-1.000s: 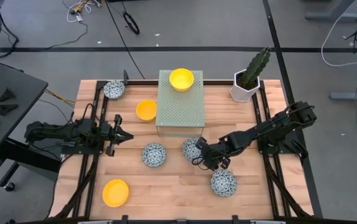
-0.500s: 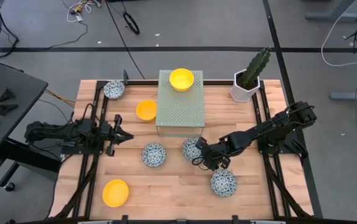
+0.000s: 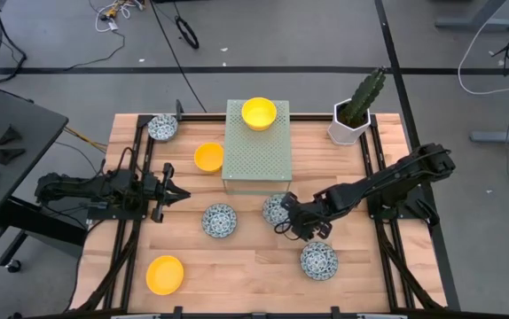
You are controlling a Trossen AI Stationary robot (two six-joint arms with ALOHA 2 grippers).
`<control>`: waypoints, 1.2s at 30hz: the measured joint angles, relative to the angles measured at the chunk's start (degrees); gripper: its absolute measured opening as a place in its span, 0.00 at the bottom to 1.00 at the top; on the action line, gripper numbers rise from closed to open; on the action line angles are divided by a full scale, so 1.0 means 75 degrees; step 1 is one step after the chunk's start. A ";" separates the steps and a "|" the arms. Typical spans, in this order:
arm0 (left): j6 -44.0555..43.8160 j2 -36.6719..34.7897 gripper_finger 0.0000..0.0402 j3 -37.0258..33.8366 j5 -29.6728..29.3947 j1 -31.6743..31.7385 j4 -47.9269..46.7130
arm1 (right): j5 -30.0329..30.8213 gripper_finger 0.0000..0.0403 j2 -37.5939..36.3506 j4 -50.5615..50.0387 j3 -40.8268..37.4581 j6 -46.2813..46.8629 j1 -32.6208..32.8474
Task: Pick & Place Mini bowls
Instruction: Put the blue and white bowl on the shelf
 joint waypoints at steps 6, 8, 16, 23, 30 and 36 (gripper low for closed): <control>0.0000 0.0002 0.09 0.0001 0.0000 0.0000 -0.0006 | 0.0046 0.00 -0.0007 -0.0563 0.0516 0.0054 0.0054; 0.0000 -0.0001 0.09 0.0001 0.0000 -0.0001 -0.0001 | 0.0050 0.00 -0.0076 -0.0793 0.0698 0.0052 0.0122; 0.0000 -0.0001 0.09 0.0000 0.0000 0.0001 0.0000 | 0.0050 0.00 -0.0576 -0.1353 0.1280 0.0369 0.0406; 0.0000 -0.0001 0.09 0.0001 0.0000 -0.0001 0.0002 | 0.0052 0.00 -0.0909 -0.2057 0.2021 0.0474 0.0528; 0.0000 -0.0001 0.09 0.0001 0.0000 -0.0001 0.0002 | 0.0055 0.00 -0.0927 -0.2668 0.3052 0.0556 0.0527; 0.0000 0.0002 0.09 0.0001 0.0000 0.0000 -0.0001 | 0.0055 0.00 -0.0927 -0.2996 0.3780 0.0686 0.0525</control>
